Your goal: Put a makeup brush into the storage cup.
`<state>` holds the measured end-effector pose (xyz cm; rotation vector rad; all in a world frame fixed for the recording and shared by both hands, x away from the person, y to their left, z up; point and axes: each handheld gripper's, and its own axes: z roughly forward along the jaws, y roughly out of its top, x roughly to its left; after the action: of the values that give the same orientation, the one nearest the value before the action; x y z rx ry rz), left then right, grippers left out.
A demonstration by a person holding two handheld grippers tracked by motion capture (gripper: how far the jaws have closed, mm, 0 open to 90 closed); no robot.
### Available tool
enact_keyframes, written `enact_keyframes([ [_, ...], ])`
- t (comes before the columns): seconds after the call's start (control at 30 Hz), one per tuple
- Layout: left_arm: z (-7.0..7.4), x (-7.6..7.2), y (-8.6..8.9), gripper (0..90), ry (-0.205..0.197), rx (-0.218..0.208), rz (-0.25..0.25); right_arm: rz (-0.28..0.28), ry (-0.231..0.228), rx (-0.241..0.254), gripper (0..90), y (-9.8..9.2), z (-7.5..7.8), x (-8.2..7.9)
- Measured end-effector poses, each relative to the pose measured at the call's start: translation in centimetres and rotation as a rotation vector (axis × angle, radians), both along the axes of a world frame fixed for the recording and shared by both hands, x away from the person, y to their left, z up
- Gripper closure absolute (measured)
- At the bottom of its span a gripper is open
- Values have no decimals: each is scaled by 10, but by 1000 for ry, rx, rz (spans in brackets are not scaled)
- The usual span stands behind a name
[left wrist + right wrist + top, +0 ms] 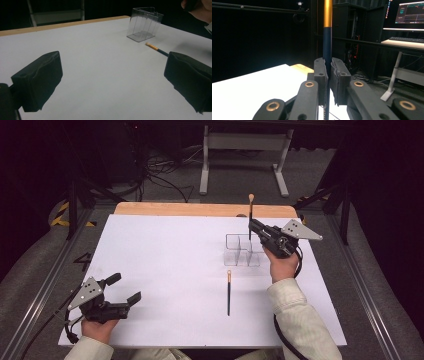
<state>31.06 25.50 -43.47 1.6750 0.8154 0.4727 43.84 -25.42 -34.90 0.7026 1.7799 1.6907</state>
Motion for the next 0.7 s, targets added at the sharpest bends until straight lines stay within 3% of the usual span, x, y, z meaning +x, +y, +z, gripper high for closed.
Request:
enact_keyframes([
  [0.7,0,0,0,25,-2,0,0,-23,50,2,833,-1,-28,10],
])
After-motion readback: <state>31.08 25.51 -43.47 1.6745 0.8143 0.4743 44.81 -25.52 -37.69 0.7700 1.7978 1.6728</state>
